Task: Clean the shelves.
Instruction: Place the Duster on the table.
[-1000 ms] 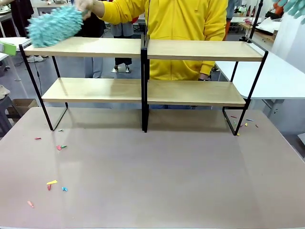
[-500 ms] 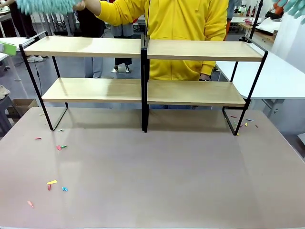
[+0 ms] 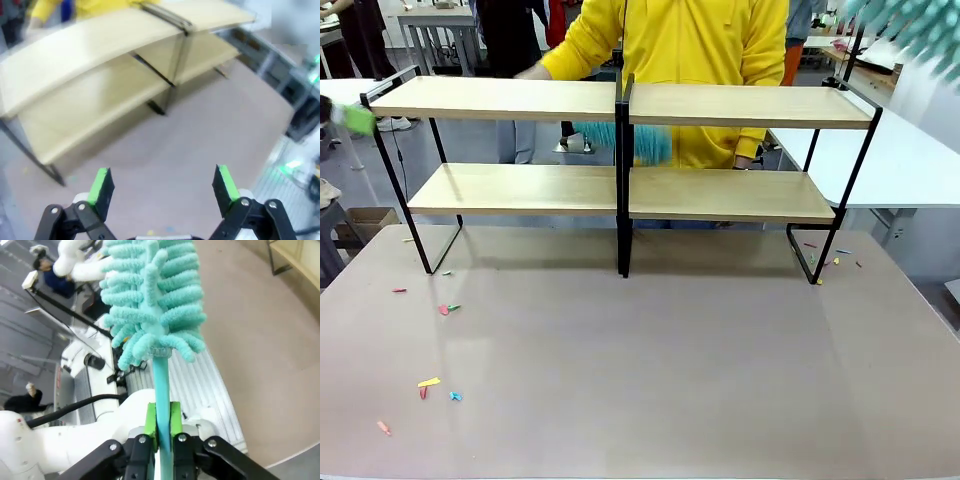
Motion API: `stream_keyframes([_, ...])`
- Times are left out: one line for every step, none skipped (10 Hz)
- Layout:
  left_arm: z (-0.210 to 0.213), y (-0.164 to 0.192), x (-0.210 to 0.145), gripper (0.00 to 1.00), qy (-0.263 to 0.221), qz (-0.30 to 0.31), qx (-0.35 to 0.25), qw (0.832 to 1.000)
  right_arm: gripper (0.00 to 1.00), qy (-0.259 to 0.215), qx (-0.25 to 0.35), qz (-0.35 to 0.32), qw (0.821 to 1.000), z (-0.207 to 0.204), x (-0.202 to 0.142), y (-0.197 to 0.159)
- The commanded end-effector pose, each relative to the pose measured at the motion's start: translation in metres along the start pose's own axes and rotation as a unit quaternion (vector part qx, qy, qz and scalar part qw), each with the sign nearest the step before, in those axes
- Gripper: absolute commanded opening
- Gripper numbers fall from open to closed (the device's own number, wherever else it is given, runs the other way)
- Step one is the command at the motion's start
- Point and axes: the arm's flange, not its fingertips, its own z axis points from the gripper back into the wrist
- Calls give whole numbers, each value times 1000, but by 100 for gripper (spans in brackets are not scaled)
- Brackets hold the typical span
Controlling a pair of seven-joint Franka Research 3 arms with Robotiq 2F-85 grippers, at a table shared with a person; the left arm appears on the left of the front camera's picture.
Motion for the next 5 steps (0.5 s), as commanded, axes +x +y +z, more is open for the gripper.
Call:
stream_keyframes([-40, 7, -31, 100, 81, 122, -115, 982, 12, 122, 63, -31, 990, -52, 20, -45])
stream_keyframes([-68, 19, -63, 100, 114, 214, -169, 955, 12, 161, 101, -59, 980, -81, 21, -79])
stream_keyframes([-92, 33, -100, 100, 115, 294, -201, 927, 12, 187, 104, -109, 971, -113, 18, -113])
stream_keyframes([-115, 46, -140, 100, 50, 350, -242, 904, 12, 207, 89, -143, 964, -145, 13, -149])
stream_keyframes([-135, 52, -169, 100, 10, 389, -258, 884, 12, 221, 81, -157, 959, -166, 11, -177])
